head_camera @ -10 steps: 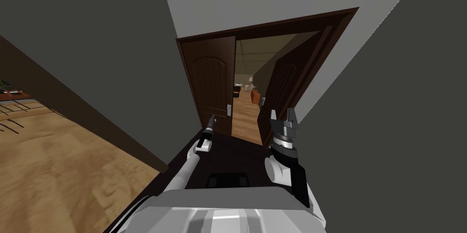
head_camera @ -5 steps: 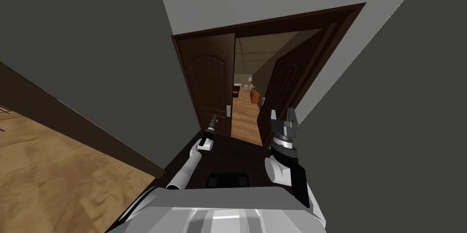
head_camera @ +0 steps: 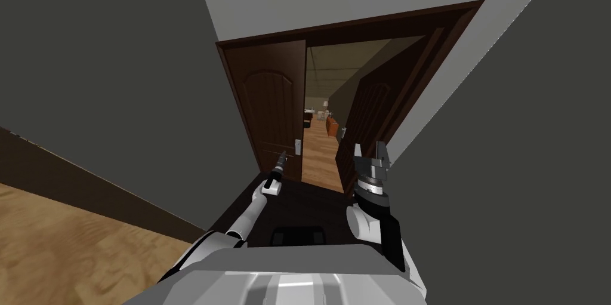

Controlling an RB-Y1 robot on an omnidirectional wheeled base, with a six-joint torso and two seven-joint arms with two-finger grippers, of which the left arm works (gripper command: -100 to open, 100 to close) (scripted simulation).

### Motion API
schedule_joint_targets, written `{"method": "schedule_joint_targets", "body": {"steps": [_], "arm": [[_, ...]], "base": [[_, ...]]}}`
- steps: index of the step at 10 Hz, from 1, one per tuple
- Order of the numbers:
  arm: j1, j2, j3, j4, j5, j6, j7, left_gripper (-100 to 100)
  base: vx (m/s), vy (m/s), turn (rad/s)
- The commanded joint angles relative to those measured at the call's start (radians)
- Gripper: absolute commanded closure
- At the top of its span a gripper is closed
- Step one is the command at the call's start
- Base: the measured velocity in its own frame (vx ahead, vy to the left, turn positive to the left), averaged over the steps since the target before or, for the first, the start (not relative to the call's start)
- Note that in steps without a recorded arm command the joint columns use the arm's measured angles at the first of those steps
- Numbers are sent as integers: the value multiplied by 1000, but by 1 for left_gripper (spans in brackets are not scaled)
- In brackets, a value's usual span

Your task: Push the door open

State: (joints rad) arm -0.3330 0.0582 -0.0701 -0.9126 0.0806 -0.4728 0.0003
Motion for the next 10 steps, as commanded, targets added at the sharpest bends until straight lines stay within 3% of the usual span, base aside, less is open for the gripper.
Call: {"method": "schedule_joint_targets", "body": {"steps": [1, 4, 10], "arm": [[-16, -4, 0, 28, 0, -4, 1, -100], [-63, -12, -7, 106, -1, -2, 10, -100], [-130, -27, -16, 218, -2, 0, 22, -100]], "base": [[67, 17, -10], [62, 16, -38], [69, 15, -29]]}}
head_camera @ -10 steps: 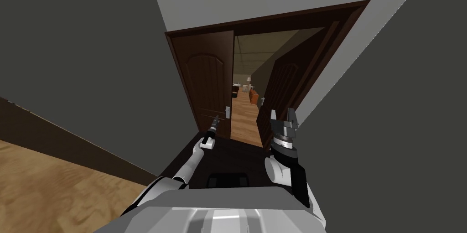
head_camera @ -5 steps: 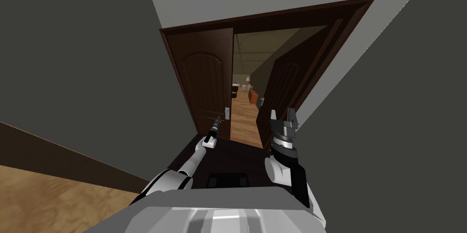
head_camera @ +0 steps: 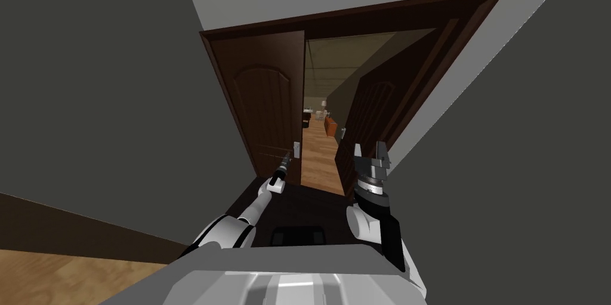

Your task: Push the door open

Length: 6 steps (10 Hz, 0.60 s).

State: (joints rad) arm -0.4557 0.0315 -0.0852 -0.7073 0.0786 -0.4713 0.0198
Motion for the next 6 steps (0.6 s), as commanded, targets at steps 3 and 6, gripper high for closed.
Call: {"method": "schedule_joint_targets", "body": {"steps": [3, 6], "arm": [[-25, -6, -4, 42, 0, 0, 6, -100], [-25, 16, 2, 48, 1, -3, 4, -100]], "base": [[54, 16, -25], [171, -39, -24]]}}
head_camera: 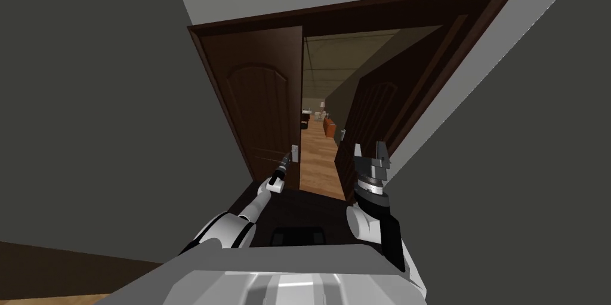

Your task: Push the door open

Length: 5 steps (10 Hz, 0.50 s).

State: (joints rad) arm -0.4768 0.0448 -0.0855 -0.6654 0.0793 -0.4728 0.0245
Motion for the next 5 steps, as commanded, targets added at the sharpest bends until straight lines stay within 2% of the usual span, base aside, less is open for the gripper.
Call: {"method": "schedule_joint_targets", "body": {"steps": [1, 3, 5], "arm": [[-4, 5, 4, 7, 1, -3, -1, -100], [-4, 4, 7, 9, 3, -4, -2, -100], [-3, -6, 11, 11, 4, -6, -4, -100]], "base": [[187, -44, -23], [196, -33, -23], [214, -56, -23]]}}
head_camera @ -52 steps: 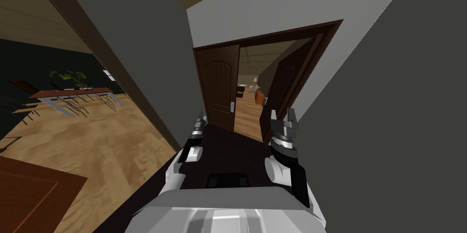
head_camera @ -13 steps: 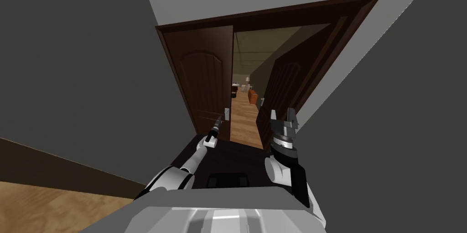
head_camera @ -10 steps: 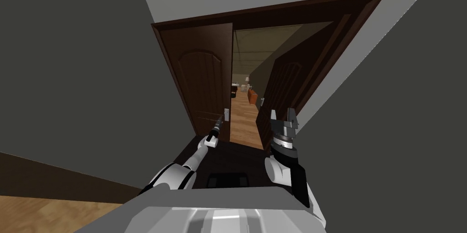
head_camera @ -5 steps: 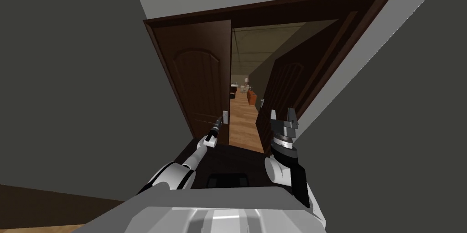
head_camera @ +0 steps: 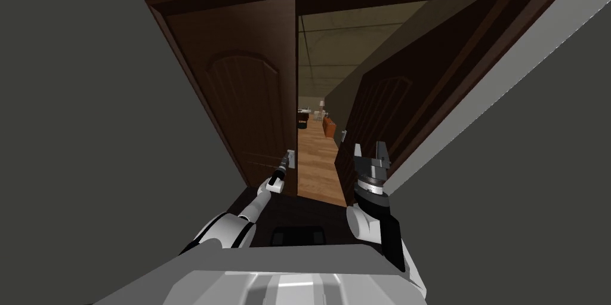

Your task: Push the door open

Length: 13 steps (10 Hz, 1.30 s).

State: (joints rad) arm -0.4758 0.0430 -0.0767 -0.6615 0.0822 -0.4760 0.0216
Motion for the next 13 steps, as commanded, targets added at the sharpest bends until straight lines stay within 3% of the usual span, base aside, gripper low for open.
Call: {"method": "schedule_joint_targets", "body": {"steps": [1, 2, 3, 8, 13], "arm": [[-4, -11, 4, 9, 1, -4, -1, -100], [-1, -6, 2, 1, 1, 0, -1, -100], [-1, -6, 2, 1, 1, 0, -1, 100], [-1, -6, 2, 1, 1, 0, -1, 100], [-1, 15, 30, 4, 11, 1, -9, 100]], "base": [[198, -37, -16], [80, -17, -1], [-6, 1, 6], [-12, 2, -4], [138, -69, 32]]}}
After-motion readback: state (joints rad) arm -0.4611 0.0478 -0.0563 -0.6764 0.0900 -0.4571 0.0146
